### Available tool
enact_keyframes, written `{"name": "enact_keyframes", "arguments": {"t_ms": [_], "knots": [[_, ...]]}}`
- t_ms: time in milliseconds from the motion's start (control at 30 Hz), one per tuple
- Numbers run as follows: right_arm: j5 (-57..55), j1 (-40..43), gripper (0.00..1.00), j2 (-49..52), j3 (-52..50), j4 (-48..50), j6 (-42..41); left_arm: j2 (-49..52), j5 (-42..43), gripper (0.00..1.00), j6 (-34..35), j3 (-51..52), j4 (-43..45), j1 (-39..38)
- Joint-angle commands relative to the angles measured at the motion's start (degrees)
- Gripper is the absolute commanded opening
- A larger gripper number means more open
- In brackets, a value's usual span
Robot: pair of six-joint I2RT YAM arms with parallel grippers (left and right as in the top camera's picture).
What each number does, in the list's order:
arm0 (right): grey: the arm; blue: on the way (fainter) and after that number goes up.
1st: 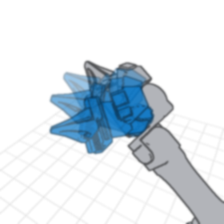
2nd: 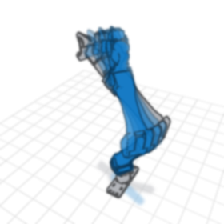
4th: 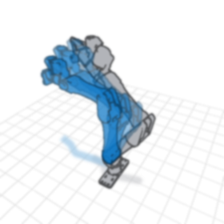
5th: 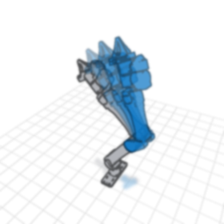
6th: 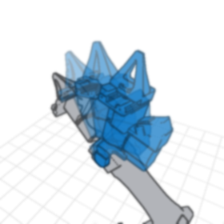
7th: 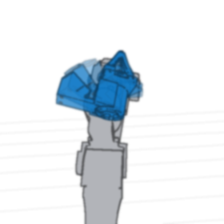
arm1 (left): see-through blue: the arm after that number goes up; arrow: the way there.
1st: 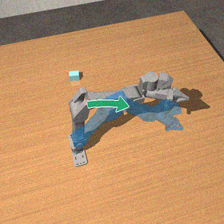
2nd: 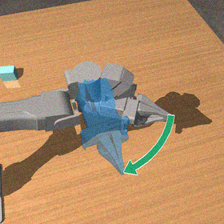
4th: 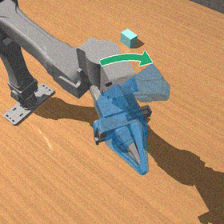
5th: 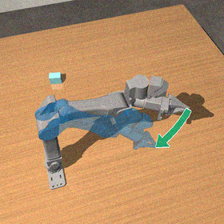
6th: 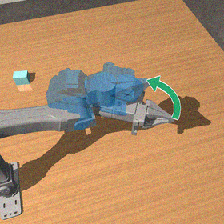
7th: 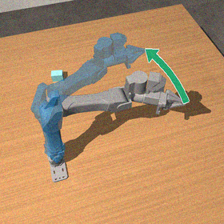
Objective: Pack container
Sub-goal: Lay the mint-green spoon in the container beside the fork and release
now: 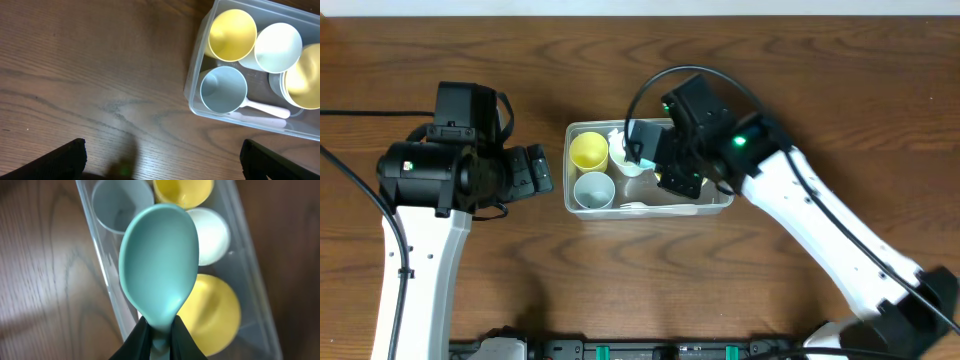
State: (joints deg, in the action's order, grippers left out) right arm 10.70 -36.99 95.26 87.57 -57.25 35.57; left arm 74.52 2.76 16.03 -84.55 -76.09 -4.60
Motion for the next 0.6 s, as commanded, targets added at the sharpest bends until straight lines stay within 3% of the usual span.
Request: {"name": "enact_keyframes", "arguments": {"t_ms": [0, 233, 333, 367, 567], "knots": [[0.3, -0.2, 0.01, 3.0, -0.4, -0.1, 3.8, 0.0, -0.7, 0.98, -0.9, 0.1, -0.2, 0.2], [0.3, -0.2, 0.03, 5.7, -0.4, -0.6, 4.1, 0.0, -0.7, 0.98, -0.9, 0.1, -0.2, 0.2], [0.3, -0.2, 0.27, 5.7, -0.4, -0.8, 3.0, 0.0, -0.7, 0.98, -0.9, 0.1, -0.2, 0.2], [0.3, -0.2, 0.31, 5.7, -0.4, -0.8, 2.3, 0.0, -0.7, 0.98, -0.9, 0.1, -0.2, 0.2], [0.3, -0.2, 0.36, 5.7, -0.4, -0.8, 1.1, 0.0, -0.7, 0.98, -0.9, 0.1, -0.2, 0.2]]}}
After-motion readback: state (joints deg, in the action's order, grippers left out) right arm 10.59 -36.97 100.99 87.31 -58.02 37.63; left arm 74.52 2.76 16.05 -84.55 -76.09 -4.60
